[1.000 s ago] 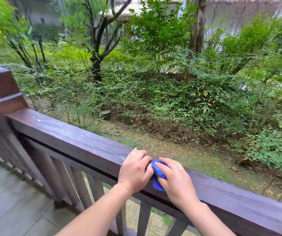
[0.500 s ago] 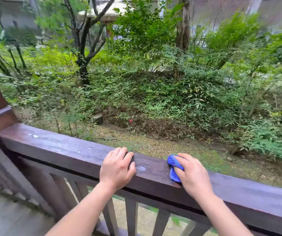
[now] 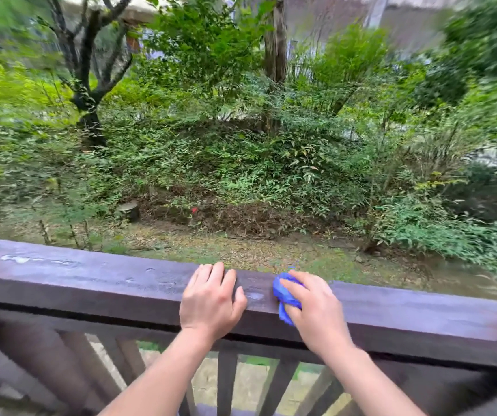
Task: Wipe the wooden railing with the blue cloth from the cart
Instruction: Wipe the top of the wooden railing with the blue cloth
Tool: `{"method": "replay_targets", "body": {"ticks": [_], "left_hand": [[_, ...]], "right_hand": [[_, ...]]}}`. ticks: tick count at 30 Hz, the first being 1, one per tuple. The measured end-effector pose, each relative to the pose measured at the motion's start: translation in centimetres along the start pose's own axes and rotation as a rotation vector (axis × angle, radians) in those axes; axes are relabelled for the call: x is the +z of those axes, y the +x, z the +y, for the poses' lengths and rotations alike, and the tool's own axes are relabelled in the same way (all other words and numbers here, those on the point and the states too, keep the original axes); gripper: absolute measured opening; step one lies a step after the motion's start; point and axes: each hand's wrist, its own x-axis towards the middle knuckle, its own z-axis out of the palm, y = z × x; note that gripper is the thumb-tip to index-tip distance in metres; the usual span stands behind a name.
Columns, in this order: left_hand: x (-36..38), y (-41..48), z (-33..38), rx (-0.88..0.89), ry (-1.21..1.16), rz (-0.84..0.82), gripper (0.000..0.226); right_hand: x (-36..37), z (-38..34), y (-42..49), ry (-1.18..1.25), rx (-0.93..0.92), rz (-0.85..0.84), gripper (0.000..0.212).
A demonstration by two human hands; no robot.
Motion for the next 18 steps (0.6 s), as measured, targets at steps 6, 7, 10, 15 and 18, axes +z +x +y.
{"method": "replay_targets", "body": {"ticks": [6, 7, 10, 15, 18], "left_hand": [[-0.3, 0.1, 0.1, -0.01, 0.005, -0.049, 0.024], [-0.4, 0.1, 0.2, -0.012, 0.012, -0.062, 0.025], [-0.6, 0.1, 0.2, -0.023, 0.034, -0.086, 0.027], [-0.7, 0.3, 0.3, -0.016, 0.043, -0.139, 0.03], [-1.2, 0.3, 0.5, -0.028, 0.047, -0.157, 0.032]], "right_hand": [[-1.8, 2.3, 3.2, -0.041, 0.113, 0.001, 0.037], [-1.7, 1.5, 3.4, -0.028, 0.15, 0.018, 0.036], [-0.1, -1.7, 1.5, 0.08, -0.002, 0.008, 0.042], [0.4, -2.7, 1.4, 0.098, -0.229, -0.075, 0.047], [0.3, -2.5, 4.2, 0.029, -0.175, -0.096, 0.043]]}}
